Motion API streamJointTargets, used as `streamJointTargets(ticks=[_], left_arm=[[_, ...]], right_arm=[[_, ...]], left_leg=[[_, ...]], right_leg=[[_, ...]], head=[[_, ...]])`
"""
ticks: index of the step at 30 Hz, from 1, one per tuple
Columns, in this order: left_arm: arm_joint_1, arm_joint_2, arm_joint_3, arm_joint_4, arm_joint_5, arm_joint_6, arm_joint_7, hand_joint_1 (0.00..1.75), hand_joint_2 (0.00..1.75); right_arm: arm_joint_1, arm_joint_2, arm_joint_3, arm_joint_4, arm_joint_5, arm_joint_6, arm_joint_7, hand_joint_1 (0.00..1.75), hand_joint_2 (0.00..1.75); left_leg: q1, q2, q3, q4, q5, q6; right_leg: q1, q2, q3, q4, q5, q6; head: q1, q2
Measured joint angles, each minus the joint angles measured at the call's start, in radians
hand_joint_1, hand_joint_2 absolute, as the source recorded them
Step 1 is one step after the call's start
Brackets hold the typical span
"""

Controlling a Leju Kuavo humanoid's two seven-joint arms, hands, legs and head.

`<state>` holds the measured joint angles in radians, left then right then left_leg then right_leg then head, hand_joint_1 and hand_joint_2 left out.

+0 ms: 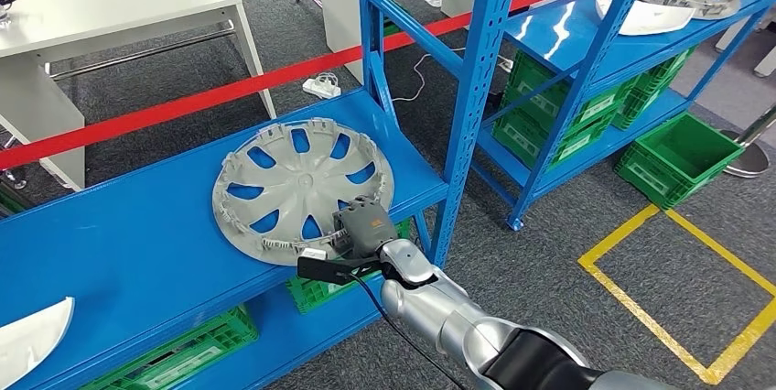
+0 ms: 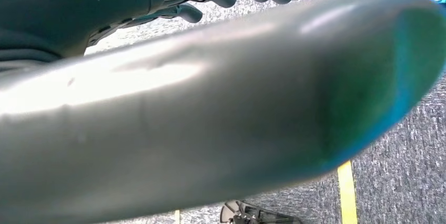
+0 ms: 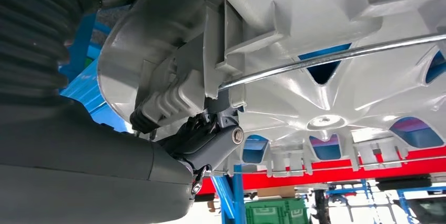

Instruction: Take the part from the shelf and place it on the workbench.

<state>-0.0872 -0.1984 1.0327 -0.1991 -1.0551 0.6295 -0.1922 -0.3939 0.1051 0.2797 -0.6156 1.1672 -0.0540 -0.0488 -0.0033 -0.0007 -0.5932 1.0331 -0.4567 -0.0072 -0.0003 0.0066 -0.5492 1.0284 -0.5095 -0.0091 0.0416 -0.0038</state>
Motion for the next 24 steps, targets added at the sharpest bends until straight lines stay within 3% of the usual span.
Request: streamJointTargets(ticks=[1, 5, 24], left_arm=[[0.000, 0.000, 0.000, 0.000, -0.006, 0.002, 0.002, 0.00, 0.00], [0.000, 0.000, 0.000, 0.000, -0.021, 0.013, 0.008, 0.00, 1.75], [0.008, -0.005, 0.000, -0.030, -0.095, 0.072, 0.000, 0.00, 1.75]], right_arm=[[0.000, 0.000, 0.000, 0.001, 0.002, 0.000, -0.003, 1.75, 1.75], [-0.001, 0.000, 0.000, 0.004, 0.010, -0.014, -0.020, 1.75, 1.75], [0.022, 0.003, 0.003, -0.026, 0.036, -0.099, -0.077, 1.75, 1.75]], left_leg=[[0.000, 0.000, 0.000, 0.000, 0.000, 0.000], [0.000, 0.000, 0.000, 0.000, 0.000, 0.000], [0.000, -0.001, -0.004, 0.000, -0.001, -0.001]], right_leg=[[0.000, 0.000, 0.000, 0.000, 0.000, 0.000], [0.000, 0.000, 0.000, 0.000, 0.000, -0.001], [0.000, -0.001, -0.002, 0.000, -0.002, -0.001]], head=[[0.000, 0.000], [0.000, 0.000], [0.000, 0.000]])
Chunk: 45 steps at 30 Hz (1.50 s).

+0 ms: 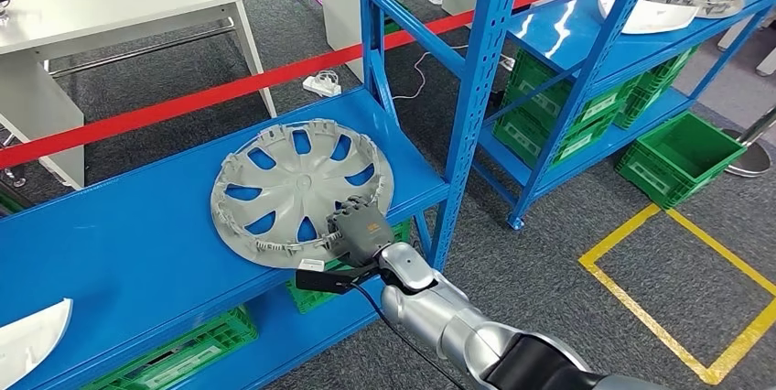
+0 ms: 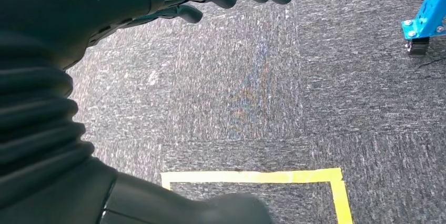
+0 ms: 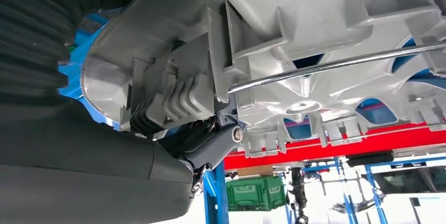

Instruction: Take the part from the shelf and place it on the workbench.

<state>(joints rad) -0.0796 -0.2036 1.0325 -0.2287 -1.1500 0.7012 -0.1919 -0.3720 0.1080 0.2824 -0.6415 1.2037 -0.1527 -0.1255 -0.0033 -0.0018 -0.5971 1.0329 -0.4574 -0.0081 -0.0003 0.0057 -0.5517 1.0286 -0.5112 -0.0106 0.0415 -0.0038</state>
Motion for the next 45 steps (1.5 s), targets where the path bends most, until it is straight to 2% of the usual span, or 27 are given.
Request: streamJointTargets(ticks=[7, 13, 16, 21, 27, 37, 45], left_arm=[[0.000, 0.001, -0.005, 0.014, -0.024, 0.000, 0.015, 0.00, 1.75], [0.000, 0.001, -0.005, 0.017, -0.024, 0.000, 0.020, 0.00, 1.75], [0.000, 0.001, -0.005, 0.019, -0.018, -0.002, 0.016, 0.00, 1.75], [0.000, 0.001, -0.005, 0.021, -0.015, -0.017, 0.004, 0.00, 1.75], [0.000, 0.001, -0.005, 0.023, -0.015, -0.021, -0.031, 0.00, 1.75], [-0.001, 0.000, -0.005, 0.025, -0.010, -0.020, -0.032, 0.00, 1.75], [-0.001, 0.000, -0.005, 0.026, -0.006, -0.020, -0.031, 0.00, 1.75]], right_arm=[[0.011, 0.000, 0.001, -0.020, 0.000, -0.028, -0.003, 1.75, 1.75], [0.020, 0.000, 0.001, -0.076, 0.019, -0.109, -0.024, 1.75, 1.75], [0.030, 0.000, 0.001, -0.126, 0.078, -0.176, -0.022, 1.75, 1.75], [0.046, -0.002, 0.009, -0.219, 0.256, -0.299, 0.043, 1.75, 1.75], [0.057, -0.004, 0.010, -0.291, 0.324, -0.393, 0.046, 1.75, 1.75], [0.076, -0.007, 0.013, -0.359, 0.366, -0.462, 0.020, 1.75, 1.75], [0.072, -0.070, 0.129, -0.413, 0.367, -0.488, 0.129, 1.75, 1.75]], left_leg=[[0.000, 0.000, -0.001, 0.000, 0.000, 0.000], [0.000, 0.000, -0.002, 0.000, 0.000, 0.000], [0.000, -0.001, -0.002, 0.000, 0.000, 0.000], [0.000, -0.001, -0.003, 0.000, 0.000, 0.000], [0.000, -0.001, -0.005, 0.000, -0.001, -0.001], [0.000, -0.002, -0.005, 0.000, -0.001, -0.001], [0.000, -0.002, -0.005, 0.000, -0.001, -0.001]], right_leg=[[0.000, 0.000, -0.001, 0.000, 0.000, 0.000], [0.000, -0.001, -0.002, 0.000, 0.000, 0.000], [0.000, -0.001, -0.002, 0.000, 0.000, 0.000], [0.000, -0.001, -0.003, 0.000, -0.001, -0.001], [0.000, -0.001, -0.004, 0.000, -0.001, -0.001], [0.000, -0.001, -0.005, 0.000, -0.002, -0.002], [0.000, -0.001, -0.005, 0.000, -0.002, -0.002]], head=[[0.000, 0.000], [0.000, 0.000], [0.000, 0.000], [0.000, 0.000], [0.000, 0.000], [0.000, 0.000], [0.000, 0.000]])
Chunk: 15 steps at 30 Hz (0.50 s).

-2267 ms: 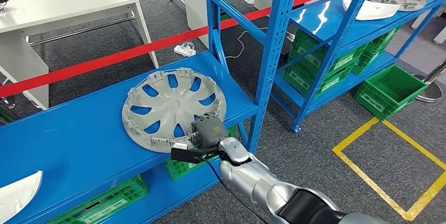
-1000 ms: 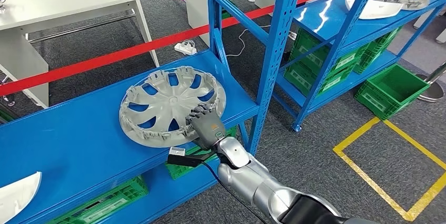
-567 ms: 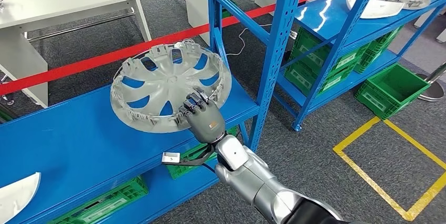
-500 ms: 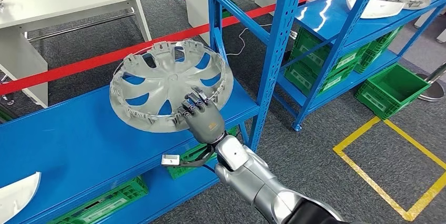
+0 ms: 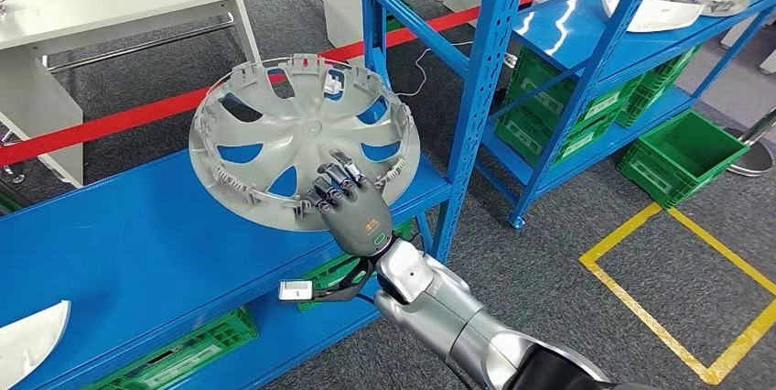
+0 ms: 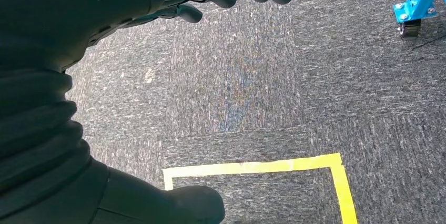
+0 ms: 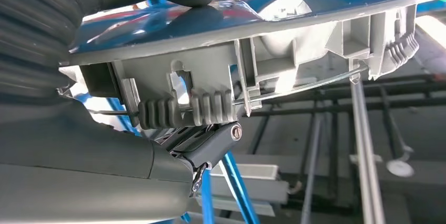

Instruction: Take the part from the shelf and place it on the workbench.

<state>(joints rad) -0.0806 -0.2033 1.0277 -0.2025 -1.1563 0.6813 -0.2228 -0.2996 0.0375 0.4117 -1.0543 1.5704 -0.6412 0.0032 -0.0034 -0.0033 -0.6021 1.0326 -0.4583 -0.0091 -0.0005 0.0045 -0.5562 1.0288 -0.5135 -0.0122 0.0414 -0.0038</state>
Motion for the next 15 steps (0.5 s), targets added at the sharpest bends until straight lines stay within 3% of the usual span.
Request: streamJointTargets(ticks=[4, 10, 15], left_arm=[[0.000, 0.000, 0.000, 0.001, 0.012, -0.001, -0.010, 0.00, 1.75], [-0.001, 0.000, 0.000, 0.002, 0.013, -0.004, -0.011, 0.00, 1.75], [-0.001, 0.000, 0.001, 0.002, 0.015, -0.004, -0.005, 0.00, 1.75]], right_arm=[[-0.005, -0.030, 0.071, -0.045, 0.000, -0.002, 0.011, 1.75, 1.75], [0.003, -0.039, 0.116, -0.107, 0.001, 0.005, -0.091, 1.75, 1.75], [0.006, -0.040, 0.136, -0.139, 0.000, 0.009, -0.121, 1.75, 1.75]], left_leg=[[0.000, 0.000, 0.000, 0.000, 0.000, 0.000], [0.000, 0.000, 0.000, -0.001, 0.000, 0.000], [0.000, -0.001, 0.000, -0.001, 0.000, 0.000]], right_leg=[[0.000, 0.000, 0.000, 0.000, 0.000, 0.000], [0.000, 0.000, 0.000, 0.000, 0.000, 0.000], [0.000, 0.000, 0.000, 0.000, 0.000, 0.000]], head=[[0.000, 0.000], [0.000, 0.000], [0.000, 0.000]])
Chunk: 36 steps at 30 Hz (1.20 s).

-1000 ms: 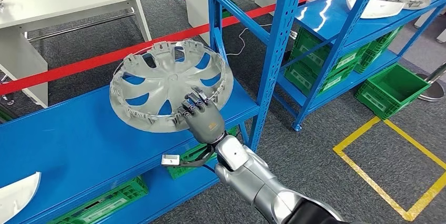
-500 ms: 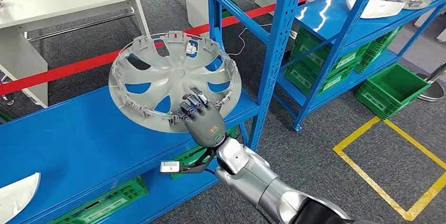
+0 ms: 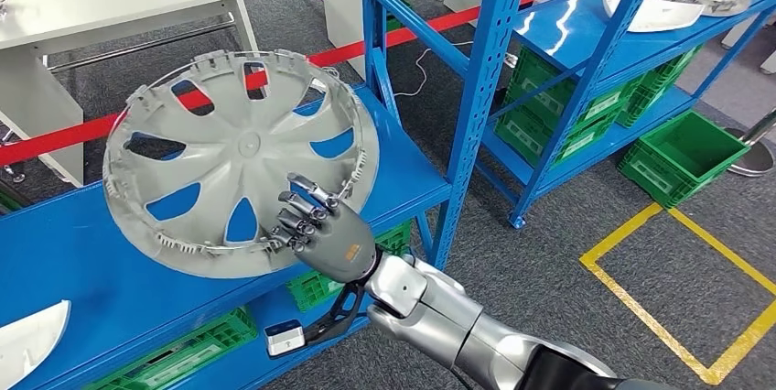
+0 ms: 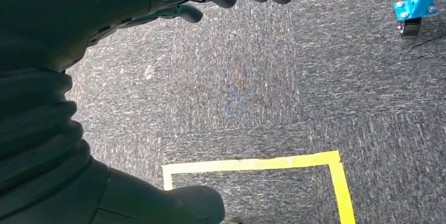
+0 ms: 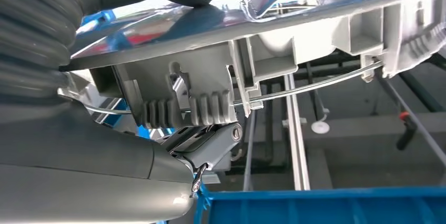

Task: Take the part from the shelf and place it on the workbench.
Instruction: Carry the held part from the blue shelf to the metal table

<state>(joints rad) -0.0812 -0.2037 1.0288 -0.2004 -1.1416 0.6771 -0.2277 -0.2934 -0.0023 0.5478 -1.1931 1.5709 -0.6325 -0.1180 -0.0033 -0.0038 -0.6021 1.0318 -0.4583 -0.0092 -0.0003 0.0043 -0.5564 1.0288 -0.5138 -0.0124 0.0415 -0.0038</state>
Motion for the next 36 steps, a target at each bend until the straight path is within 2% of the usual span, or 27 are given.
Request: streamJointTargets(ticks=[12, 16, 19, 20, 21, 22, 24, 25, 26, 27, 29, 30, 31, 32, 34, 36], left_arm=[[0.000, 0.001, 0.008, 0.001, 0.029, -0.030, -0.024, 0.00, 1.75], [0.000, 0.003, 0.008, 0.001, 0.028, -0.030, -0.016, 0.00, 1.75], [0.000, 0.005, 0.008, 0.001, 0.028, -0.031, -0.016, 0.00, 1.75], [0.000, 0.005, 0.008, 0.001, 0.028, -0.033, -0.016, 0.00, 1.75], [0.000, 0.005, 0.008, 0.001, 0.027, -0.035, -0.016, 0.00, 1.75], [-0.001, 0.006, 0.008, 0.001, 0.026, -0.038, -0.016, 0.00, 1.75], [-0.002, 0.007, 0.008, 0.001, 0.025, -0.045, -0.016, 0.00, 1.75], [-0.002, 0.008, 0.008, 0.001, 0.025, -0.047, -0.016, 0.00, 1.75], [-0.002, 0.008, 0.008, 0.001, 0.026, -0.049, -0.016, 0.00, 1.75], [-0.002, 0.009, 0.008, 0.001, 0.026, -0.049, -0.016, 0.00, 1.75], [-0.003, 0.009, 0.008, 0.001, 0.028, -0.050, -0.016, 0.00, 1.75], [-0.003, 0.009, 0.008, 0.001, 0.029, -0.050, -0.016, 0.00, 1.75], [-0.004, 0.010, 0.008, 0.001, 0.031, -0.050, -0.016, 0.00, 1.75], [-0.004, 0.011, 0.009, 0.001, 0.033, -0.050, -0.016, 0.00, 1.75], [-0.003, 0.011, 0.009, 0.001, 0.036, -0.050, -0.016, 0.00, 1.75], [-0.003, 0.011, 0.010, 0.001, 0.038, -0.050, -0.016, 0.00, 1.75]], right_arm=[[0.065, 0.000, 0.021, -0.129, -0.069, 0.020, -0.149, 1.75, 1.75], [0.079, 0.000, 0.025, -0.166, -0.074, 0.031, -0.179, 1.75, 1.75], [0.083, 0.000, 0.029, -0.183, -0.084, 0.038, -0.196, 1.75, 1.75], [0.083, 0.000, 0.030, -0.187, -0.087, 0.039, -0.200, 1.75, 1.75], [0.082, 0.000, 0.032, -0.190, -0.089, 0.039, -0.202, 1.75, 1.75], [0.081, 0.000, 0.033, -0.191, -0.090, 0.040, -0.204, 1.75, 1.75], [0.080, 0.000, 0.036, -0.192, -0.091, 0.043, -0.206, 1.75, 1.75], [0.080, 0.000, 0.036, -0.192, -0.093, 0.046, -0.209, 1.75, 1.75], [0.079, -0.001, 0.038, -0.192, -0.095, 0.051, -0.212, 1.75, 1.75], [0.078, -0.001, 0.040, -0.192, -0.097, 0.056, -0.217, 1.75, 1.75], [0.073, 0.000, 0.046, -0.193, -0.104, 0.069, -0.225, 1.75, 1.75], [0.069, 0.000, 0.049, -0.195, -0.108, 0.074, -0.226, 1.75, 1.75], [0.066, 0.000, 0.052, -0.196, -0.112, 0.080, -0.227, 1.75, 1.75], [0.062, 0.000, 0.056, -0.198, -0.116, 0.084, -0.228, 1.75, 1.75], [0.058, 0.000, 0.062, -0.200, -0.123, 0.090, -0.233, 1.75, 1.75], [0.057, 0.000, 0.066, -0.200, -0.126, 0.093, -0.237, 1.75, 1.75]], left_leg=[[0.000, -0.001, 0.000, 0.000, -0.001, 0.000], [-0.006, 0.000, -0.001, 0.003, -0.007, 0.007], [-0.005, 0.000, 0.002, -0.003, 0.001, 0.015], [-0.003, 0.001, 0.004, -0.010, 0.006, 0.019], [0.001, 0.002, 0.006, -0.016, 0.011, 0.023], [0.004, 0.004, 0.006, -0.021, 0.015, 0.026], [0.004, 0.005, 0.001, -0.020, 0.017, 0.028], [0.005, 0.005, -0.002, -0.018, 0.017, 0.027], [0.006, 0.006, -0.006, -0.014, 0.018, 0.026], [0.008, 0.005, -0.010, -0.010, 0.018, 0.023], [0.013, 0.004, -0.019, 0.003, 0.018, 0.014], [0.014, 0.002, -0.024, 0.008, 0.018, 0.006], [0.013, 0.001, -0.028, 0.014, 0.019, -0.002], [0.012, -0.001, -0.032, 0.016, 0.022, -0.010], [0.013, -0.004, -0.036, 0.016, 0.031, -0.026], [0.015, -0.005, -0.038, 0.014, 0.037, -0.035]], right_leg=[[0.000, 0.000, 0.000, 0.000, 0.000, 0.000], [-0.006, -0.001, 0.001, -0.003, 0.000, 0.006], [-0.009, -0.001, 0.002, -0.003, 0.002, 0.014], [-0.009, -0.001, 0.000, 0.005, -0.006, 0.017], [-0.008, -0.001, -0.010, 0.028, -0.025, 0.019], [-0.008, -0.001, -0.029, 0.073, -0.055, 0.021], [-0.010, -0.001, -0.085, 0.198, -0.121, 0.025], [-0.012, -0.001, -0.107, 0.249, -0.138, 0.027], [-0.015, -0.001, -0.114, 0.268, -0.135, 0.030], [-0.018, -0.001, -0.103, 0.249, -0.114, 0.032], [-0.025, -0.002, -0.038, 0.127, -0.057, 0.039], [-0.025, 0.000, -0.012, 0.077, -0.035, 0.037], [-0.024, 0.003, 0.003, 0.044, -0.026, 0.032], [-0.022, 0.006, 0.003, 0.038, -0.027, 0.023], [-0.020, 0.009, -0.007, 0.040, -0.020, 0.003], [-0.019, 0.008, -0.012, 0.038, -0.015, -0.007]], head=[[0.000, 0.000], [0.000, 0.000], [0.000, 0.000], [0.000, 0.000], [0.002, 0.000], [0.004, 0.000], [0.008, 0.000], [0.008, 0.000], [0.009, 0.000], [0.009, 0.000], [0.010, 0.000], [0.011, 0.000], [0.012, 0.000], [0.012, 0.000], [0.012, 0.000], [0.012, 0.000]])
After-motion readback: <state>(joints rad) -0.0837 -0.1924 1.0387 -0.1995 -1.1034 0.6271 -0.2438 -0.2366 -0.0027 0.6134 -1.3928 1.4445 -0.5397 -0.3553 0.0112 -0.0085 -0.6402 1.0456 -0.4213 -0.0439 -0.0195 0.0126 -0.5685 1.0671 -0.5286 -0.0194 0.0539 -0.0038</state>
